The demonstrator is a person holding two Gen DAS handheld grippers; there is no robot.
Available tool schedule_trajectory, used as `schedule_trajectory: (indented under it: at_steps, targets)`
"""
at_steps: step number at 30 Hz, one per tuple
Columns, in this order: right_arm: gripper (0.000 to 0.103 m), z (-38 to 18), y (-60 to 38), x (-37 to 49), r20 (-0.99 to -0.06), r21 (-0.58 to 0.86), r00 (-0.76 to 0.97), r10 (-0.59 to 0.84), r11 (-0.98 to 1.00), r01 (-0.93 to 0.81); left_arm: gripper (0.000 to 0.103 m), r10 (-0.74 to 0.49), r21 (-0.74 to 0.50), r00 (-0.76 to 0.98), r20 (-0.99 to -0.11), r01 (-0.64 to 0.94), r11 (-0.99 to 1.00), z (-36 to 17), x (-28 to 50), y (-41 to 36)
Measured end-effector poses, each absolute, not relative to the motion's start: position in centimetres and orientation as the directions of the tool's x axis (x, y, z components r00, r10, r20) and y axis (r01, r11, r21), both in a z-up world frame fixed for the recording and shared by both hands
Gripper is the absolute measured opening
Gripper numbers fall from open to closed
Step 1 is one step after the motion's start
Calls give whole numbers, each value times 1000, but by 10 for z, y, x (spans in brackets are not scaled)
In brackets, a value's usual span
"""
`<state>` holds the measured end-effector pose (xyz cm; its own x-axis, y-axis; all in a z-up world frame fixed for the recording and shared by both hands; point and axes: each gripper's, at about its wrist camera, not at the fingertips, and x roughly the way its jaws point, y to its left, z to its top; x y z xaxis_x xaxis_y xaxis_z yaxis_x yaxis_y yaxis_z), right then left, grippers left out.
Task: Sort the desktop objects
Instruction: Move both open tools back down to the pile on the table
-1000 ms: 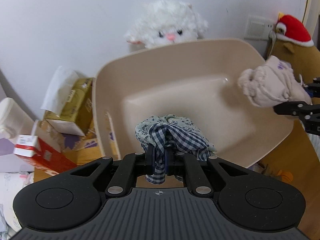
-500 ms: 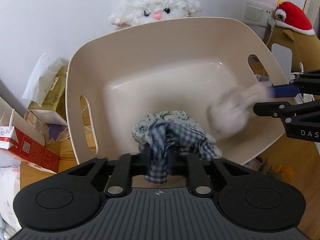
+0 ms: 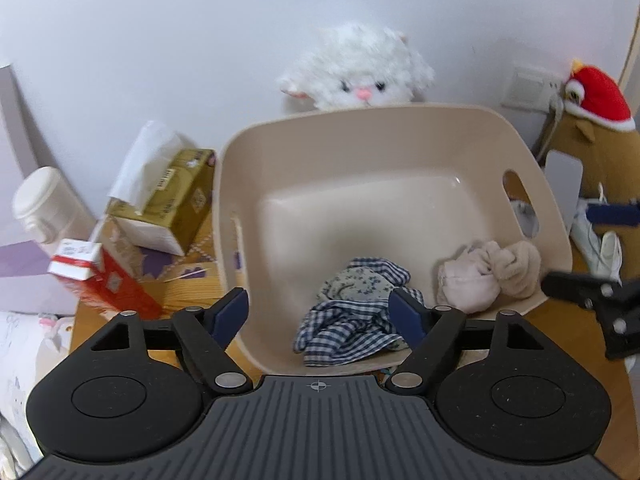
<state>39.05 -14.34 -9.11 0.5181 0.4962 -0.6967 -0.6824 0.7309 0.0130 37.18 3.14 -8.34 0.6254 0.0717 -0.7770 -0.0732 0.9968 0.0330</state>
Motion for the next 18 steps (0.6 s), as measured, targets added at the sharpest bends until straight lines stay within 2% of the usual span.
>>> schedule_trajectory:
  at_steps: [8,18]
  targets:
    - [103,-89,-137,343,-712,-36,518,473,713,-700,82,102,54,647,-755,-93,994,-71,341,47]
    - [103,-95,-123,266,-741,-1,487,462,725,-689,82,64,30,636,-769,-64,997,-72,280,69]
